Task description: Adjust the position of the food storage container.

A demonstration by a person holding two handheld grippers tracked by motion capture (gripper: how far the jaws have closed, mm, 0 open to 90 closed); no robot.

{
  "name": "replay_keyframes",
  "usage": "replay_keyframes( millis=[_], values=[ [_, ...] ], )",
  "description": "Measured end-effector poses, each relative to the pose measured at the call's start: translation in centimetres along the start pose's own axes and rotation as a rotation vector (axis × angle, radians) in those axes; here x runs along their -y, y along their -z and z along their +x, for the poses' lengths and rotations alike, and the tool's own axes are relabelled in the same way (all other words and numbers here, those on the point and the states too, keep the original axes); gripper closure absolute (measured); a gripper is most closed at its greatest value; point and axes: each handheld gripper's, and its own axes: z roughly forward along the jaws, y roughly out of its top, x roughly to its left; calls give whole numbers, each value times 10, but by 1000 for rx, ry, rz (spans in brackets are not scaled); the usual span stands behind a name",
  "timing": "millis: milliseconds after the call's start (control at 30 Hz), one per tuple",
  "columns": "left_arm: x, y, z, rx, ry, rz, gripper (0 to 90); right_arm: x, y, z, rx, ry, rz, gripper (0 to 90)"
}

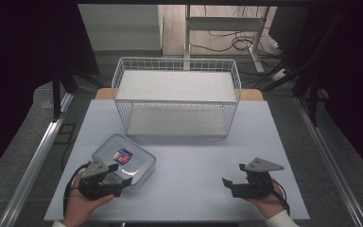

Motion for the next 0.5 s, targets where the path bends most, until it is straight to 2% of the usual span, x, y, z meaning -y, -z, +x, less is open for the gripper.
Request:
replay_keyframes(
  millis=[233,400,500],
  values=[
    [3,1,0,-3,-2,6,262,-1,1,-2,-2,6,-1,177],
    [4,9,3,-8,10,-10,262,-5,-2,4,7,16,18,179],
    [3,13,2,-24,-5,-17,262,-5,-3,5,10,18,16,181]
  ],
)
